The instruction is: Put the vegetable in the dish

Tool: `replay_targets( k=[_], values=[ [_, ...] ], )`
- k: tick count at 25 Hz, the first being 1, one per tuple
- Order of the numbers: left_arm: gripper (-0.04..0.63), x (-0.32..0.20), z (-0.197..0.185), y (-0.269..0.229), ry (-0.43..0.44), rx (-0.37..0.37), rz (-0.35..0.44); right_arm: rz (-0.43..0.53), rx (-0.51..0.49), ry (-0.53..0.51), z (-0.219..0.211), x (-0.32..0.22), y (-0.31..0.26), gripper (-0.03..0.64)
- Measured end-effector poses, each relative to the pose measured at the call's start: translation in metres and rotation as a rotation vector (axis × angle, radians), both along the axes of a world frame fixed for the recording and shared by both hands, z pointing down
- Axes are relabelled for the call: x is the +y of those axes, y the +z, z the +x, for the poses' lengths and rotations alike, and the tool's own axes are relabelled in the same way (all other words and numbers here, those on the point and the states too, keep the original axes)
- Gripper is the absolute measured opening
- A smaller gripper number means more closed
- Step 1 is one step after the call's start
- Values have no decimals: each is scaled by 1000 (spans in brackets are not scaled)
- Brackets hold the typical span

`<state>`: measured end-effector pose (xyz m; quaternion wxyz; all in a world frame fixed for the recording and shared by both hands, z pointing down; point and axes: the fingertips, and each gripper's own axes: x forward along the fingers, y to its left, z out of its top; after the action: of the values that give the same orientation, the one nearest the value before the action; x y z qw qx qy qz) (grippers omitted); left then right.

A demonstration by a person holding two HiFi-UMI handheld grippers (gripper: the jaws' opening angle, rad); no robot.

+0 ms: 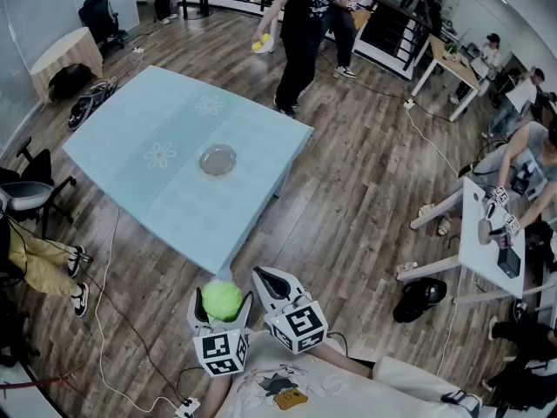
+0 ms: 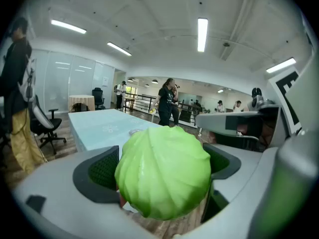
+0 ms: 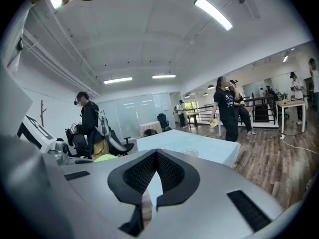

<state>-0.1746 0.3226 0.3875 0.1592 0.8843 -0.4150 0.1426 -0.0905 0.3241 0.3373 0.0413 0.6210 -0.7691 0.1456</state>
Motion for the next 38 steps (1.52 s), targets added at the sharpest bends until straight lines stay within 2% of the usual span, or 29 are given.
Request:
replay_targets(
  k=[4,9,13,15,19,22,26,32,38],
  values=[
    [531,51,50,4,-58,-5,1,10,7,-46,54,51,6,22],
    [531,108,102,-1,-4,-44,12,-28,-15,-11,107,107,18,21],
    [531,125,124,-14,14,-44,54,-9,30,-15,130,129,8,21],
    [531,133,125,-20,10,-53,59,-10,36,-37,131,135,6,21],
    [531,148,119,-22,-7,-85,60,14,-59,-111,123,142,0,23],
    [531,156,129,-22,-23,-79,67,62,-15,-104,135,146,-8,23],
    [531,165,128,-22,-17,-90,57,35,-36,-76,141,152,-2,23],
    [531,156,118,-27,-51,-90,37,14,-42,-97,136,145,1,23],
    [531,124,120,-23,-50,-82,15,-15,-33,-91,139,118,6,23]
  ],
)
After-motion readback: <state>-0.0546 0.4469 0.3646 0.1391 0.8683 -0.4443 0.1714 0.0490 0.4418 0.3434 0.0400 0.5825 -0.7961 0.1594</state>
